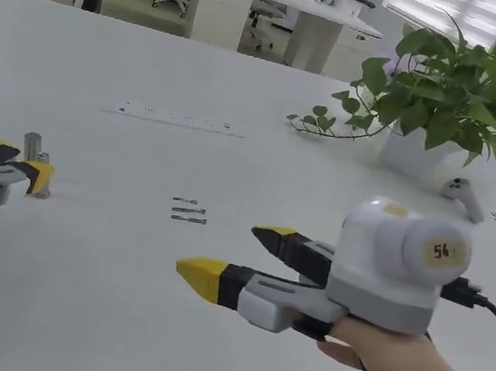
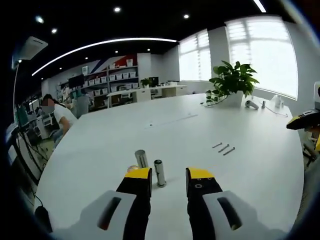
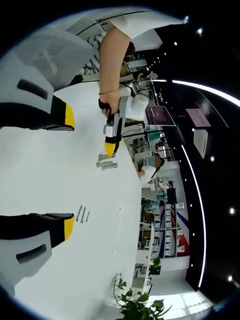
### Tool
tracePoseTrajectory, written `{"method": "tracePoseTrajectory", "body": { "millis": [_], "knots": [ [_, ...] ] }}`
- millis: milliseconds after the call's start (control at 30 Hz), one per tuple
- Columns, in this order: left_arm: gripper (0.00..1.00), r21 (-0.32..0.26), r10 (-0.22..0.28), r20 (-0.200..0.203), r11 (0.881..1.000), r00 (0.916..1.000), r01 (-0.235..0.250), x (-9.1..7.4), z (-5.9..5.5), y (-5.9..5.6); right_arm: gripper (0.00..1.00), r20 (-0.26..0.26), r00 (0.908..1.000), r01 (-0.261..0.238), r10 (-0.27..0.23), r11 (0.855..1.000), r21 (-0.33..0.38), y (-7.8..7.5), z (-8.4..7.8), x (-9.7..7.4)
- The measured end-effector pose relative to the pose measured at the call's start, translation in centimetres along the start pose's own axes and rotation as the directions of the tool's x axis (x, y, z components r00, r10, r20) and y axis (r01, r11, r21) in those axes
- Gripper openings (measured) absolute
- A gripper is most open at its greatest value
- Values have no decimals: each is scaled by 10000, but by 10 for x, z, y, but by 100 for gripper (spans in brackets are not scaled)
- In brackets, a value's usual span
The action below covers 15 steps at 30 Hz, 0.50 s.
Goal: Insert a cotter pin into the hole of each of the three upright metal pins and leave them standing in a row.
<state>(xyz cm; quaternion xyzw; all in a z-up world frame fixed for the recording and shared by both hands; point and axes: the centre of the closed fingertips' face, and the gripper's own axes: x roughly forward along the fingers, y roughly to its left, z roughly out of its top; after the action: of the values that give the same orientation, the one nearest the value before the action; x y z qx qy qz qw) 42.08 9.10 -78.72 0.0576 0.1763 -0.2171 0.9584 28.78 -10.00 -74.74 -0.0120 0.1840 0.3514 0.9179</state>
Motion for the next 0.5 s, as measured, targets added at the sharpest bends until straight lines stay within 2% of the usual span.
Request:
{"method": "tracePoseTrajectory", "body": {
  "millis": [167,400,500],
  "knots": [
    [25,-165,316,-305,9993,9990,-322,15,-10,4,69,-81,10000,41,-42,9999,-93,-4,-3,0],
    [22,-435,549,-373,9975,9978,-565,31,-16,11,69,-89,9998,168,-168,9999,-2,-9,-5,0],
    [18,-741,578,-417,9954,9975,-608,38,-20,13,69,-93,9998,177,-177,9998,47,-10,-6,0]
  ]
}}
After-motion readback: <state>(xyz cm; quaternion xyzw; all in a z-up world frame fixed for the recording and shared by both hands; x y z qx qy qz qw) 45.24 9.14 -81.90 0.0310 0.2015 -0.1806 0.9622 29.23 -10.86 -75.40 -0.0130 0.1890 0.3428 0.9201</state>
